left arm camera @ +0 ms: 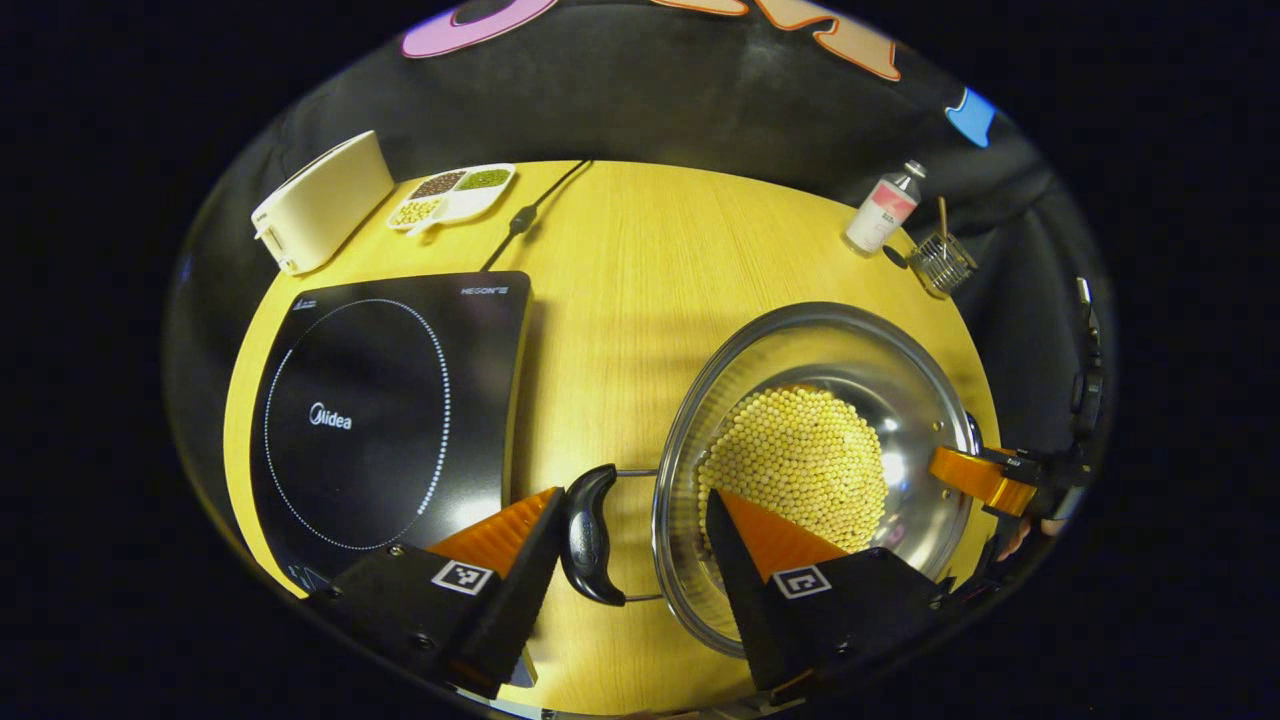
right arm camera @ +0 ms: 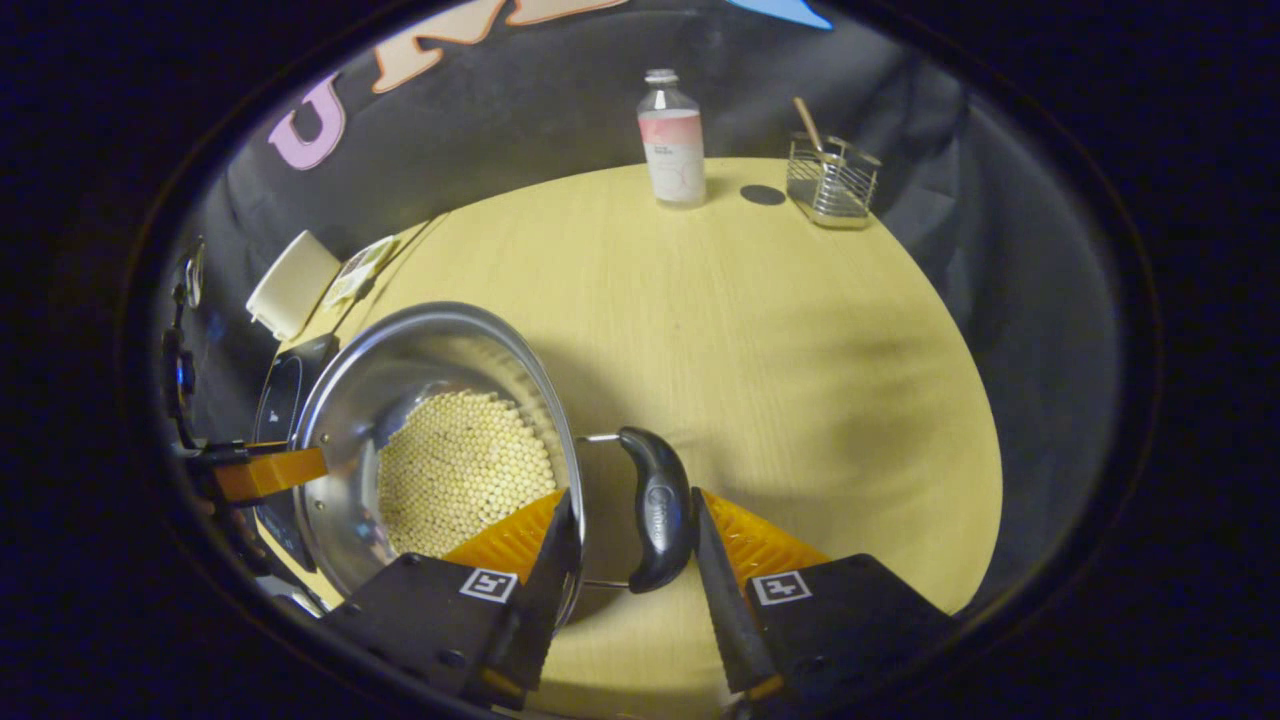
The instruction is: First push the handle of the pot to place it horizontally, then grasp the pot with both hands and set it on the induction cooktop.
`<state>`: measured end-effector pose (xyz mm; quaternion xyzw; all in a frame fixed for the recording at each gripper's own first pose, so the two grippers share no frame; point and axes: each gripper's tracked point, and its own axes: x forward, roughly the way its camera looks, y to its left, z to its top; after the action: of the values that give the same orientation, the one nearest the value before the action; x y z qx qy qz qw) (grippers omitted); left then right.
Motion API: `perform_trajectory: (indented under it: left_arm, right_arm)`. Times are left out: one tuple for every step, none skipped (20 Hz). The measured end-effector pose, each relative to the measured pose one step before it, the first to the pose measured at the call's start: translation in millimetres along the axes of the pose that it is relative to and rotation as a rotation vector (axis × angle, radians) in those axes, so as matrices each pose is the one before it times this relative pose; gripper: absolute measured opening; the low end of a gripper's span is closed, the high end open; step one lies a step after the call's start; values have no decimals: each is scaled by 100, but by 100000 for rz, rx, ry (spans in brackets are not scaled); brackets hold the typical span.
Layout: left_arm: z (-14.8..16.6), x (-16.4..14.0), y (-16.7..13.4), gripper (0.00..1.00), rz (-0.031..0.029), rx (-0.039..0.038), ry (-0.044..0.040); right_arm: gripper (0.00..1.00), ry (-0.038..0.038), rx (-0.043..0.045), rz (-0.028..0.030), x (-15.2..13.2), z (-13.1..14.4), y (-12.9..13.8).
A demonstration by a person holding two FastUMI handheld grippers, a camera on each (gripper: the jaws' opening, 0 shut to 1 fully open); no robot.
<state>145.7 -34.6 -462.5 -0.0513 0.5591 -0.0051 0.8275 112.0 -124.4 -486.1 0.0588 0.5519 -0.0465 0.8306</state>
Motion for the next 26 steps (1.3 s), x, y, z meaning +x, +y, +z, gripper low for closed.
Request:
perform_trajectory:
  left_arm:
    - [-123,313,-447,86,-829,956,229]
    - [-207,307,-412,86,-584,636,1275]
    - [-254,193,-205,86,-197,562,930]
    - [-5,151,-30,86,291,950,186]
    - [112,66,120,86,831,1337,-356]
    - [163,78,291,85,505,1208,-492]
    - [-65,154,188,85,-162,503,-6]
    - [-80,286,144,84,-828,-340,103]
    - [-428,289,-71,81,-1998,-2135,1262]
    - [-451,348,-134,82,-1271,-2785,1752]
    - [-206,248,-112,78,-1017,-1869,194]
    - [-91,216,-31,78,-433,146,-332]
    - [-98,64,-109,77,-160,1168,25]
    - [160,79,-206,77,-220,1747,-668]
    - [182,142,-41,75,411,2346,-625]
    - [140,-93,126,72,108,846,-383]
    - [78,231,-122,68,-439,-555,-1018]
    - [204,65,-64,67,-1404,-1288,-2118]
    - [161,-39,-109,66,-1464,-891,-1807]
    - [105,-21,11,65,-1152,-877,-1582]
    - [190,153,-47,65,-324,-494,-1299]
    - [-21,-176,71,62,142,-394,-77]
    - [-78,62,-3,64,503,50,-699]
    - [3,-102,-86,63,-137,-217,-100]
    - [-144,245,-38,60,-220,-641,86]
    - [287,-593,-117,60,-589,-577,-1377]
  right_arm:
    - [73,118,12,-1302,202,-17,-378]
    - [70,263,384,-939,169,-133,-288]
    - [73,221,844,-197,71,97,-126]
    - [73,132,1343,219,-186,-276,-93]
    - [73,123,1244,209,-18,0,-119]
    - [73,-250,743,264,2,-50,-139]
    - [73,-458,22,13,59,99,-58]
    - [73,-31,-55,1015,675,-291,27]
    - [61,-1073,-143,120,-838,31,-71]
    - [64,45,-138,-209,398,171,261]
    - [65,-194,-27,406,-14,69,-100]
    - [63,251,79,442,-55,-4,2]
    - [61,162,343,844,48,-17,83]
    - [62,214,1212,10,4,86,34]
    - [60,178,437,18,-410,-7,1]
    - [60,-740,893,730,112,22,-63]
    - [56,-861,1383,784,139,-59,-3]
    - [52,-902,905,1160,-19,8,37]
    - [52,-1152,569,1296,11,-19,39]
    - [56,-916,1588,1468,-290,47,0]
    - [53,-277,1114,204,438,62,96]
    - [50,-832,-123,-79,350,277,68]
    - [46,-427,-359,440,-191,60,40]
    - [41,-528,735,-414,78,-104,-30]
    - [36,373,868,727,-324,104,70]
    - [36,-204,2039,856,-265,-46,-13]
